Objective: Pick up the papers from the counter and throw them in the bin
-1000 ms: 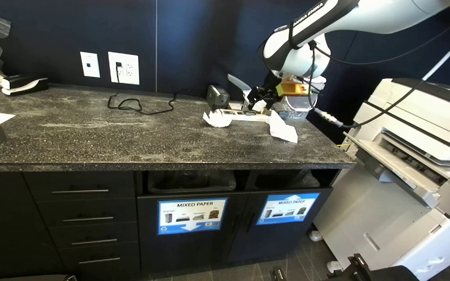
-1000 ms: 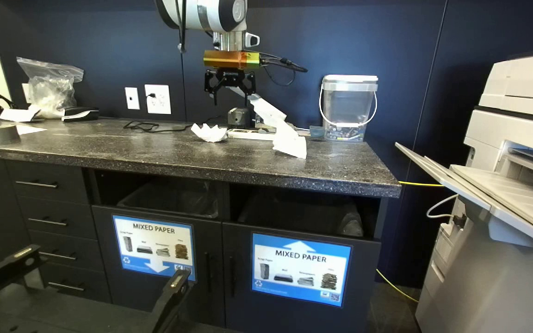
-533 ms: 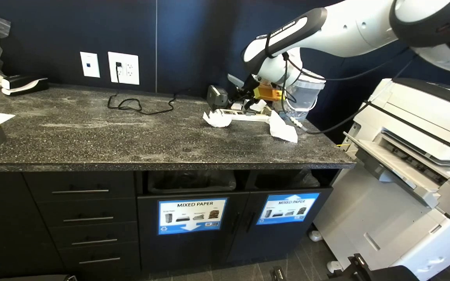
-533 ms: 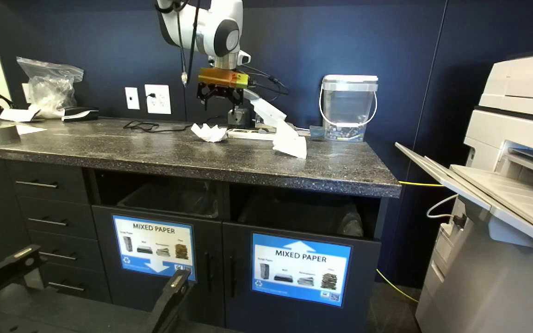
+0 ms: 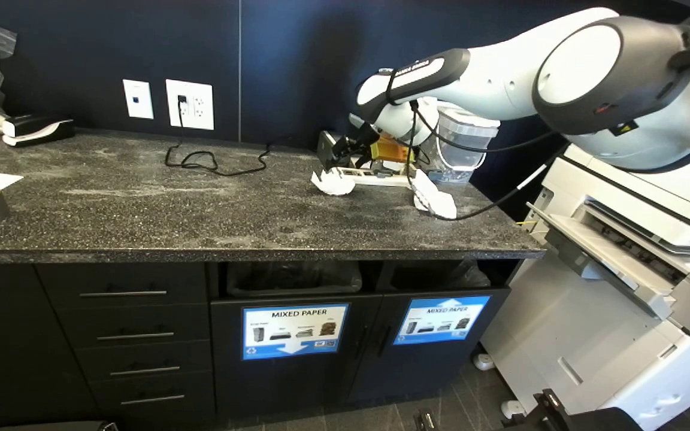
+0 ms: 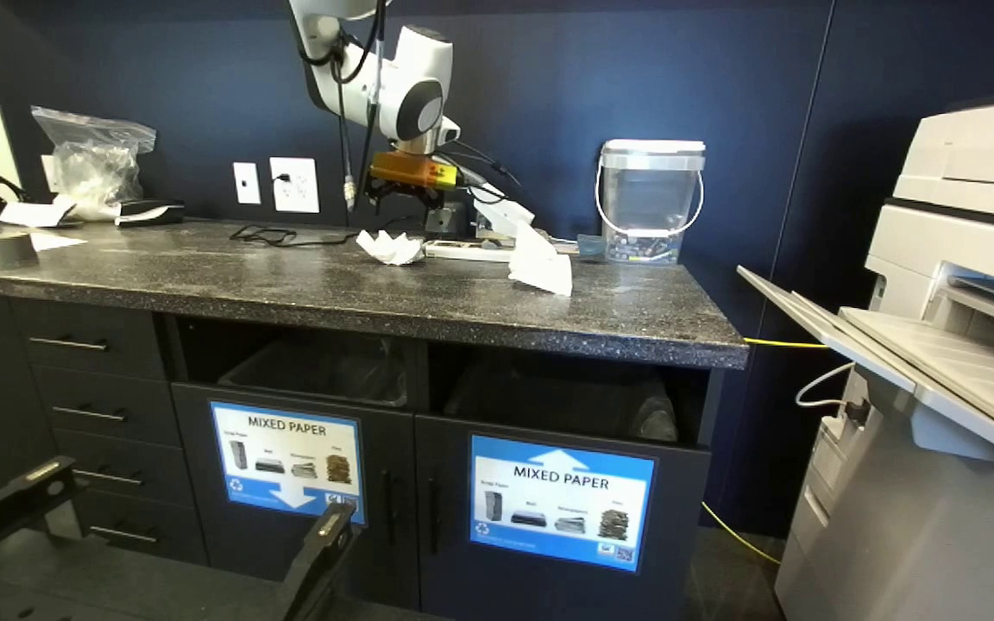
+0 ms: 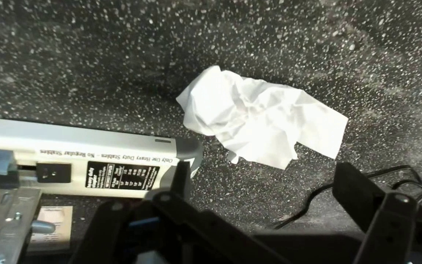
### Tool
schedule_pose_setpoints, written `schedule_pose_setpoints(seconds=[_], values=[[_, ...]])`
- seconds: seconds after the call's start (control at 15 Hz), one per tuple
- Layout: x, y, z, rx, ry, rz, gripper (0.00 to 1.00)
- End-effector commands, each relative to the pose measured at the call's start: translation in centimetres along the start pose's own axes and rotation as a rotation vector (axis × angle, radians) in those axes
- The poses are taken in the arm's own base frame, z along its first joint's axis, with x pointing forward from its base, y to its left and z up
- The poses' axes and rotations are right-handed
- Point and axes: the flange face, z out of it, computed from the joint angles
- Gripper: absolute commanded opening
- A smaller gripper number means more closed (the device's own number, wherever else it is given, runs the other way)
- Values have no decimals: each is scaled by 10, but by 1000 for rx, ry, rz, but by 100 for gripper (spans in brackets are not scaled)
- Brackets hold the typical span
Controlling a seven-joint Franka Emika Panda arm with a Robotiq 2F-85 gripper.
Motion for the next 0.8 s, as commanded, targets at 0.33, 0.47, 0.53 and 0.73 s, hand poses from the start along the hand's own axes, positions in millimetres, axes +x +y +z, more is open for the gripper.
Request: schedule_pose_setpoints(seconds=[0.33, 0.47, 0.53, 0.73], values=[[15, -4, 32, -4, 69, -281, 100], [16, -4, 33, 13, 55, -360, 100], [16, -5, 35, 13, 48, -392, 100], [17, -3, 34, 15, 26, -494, 100]])
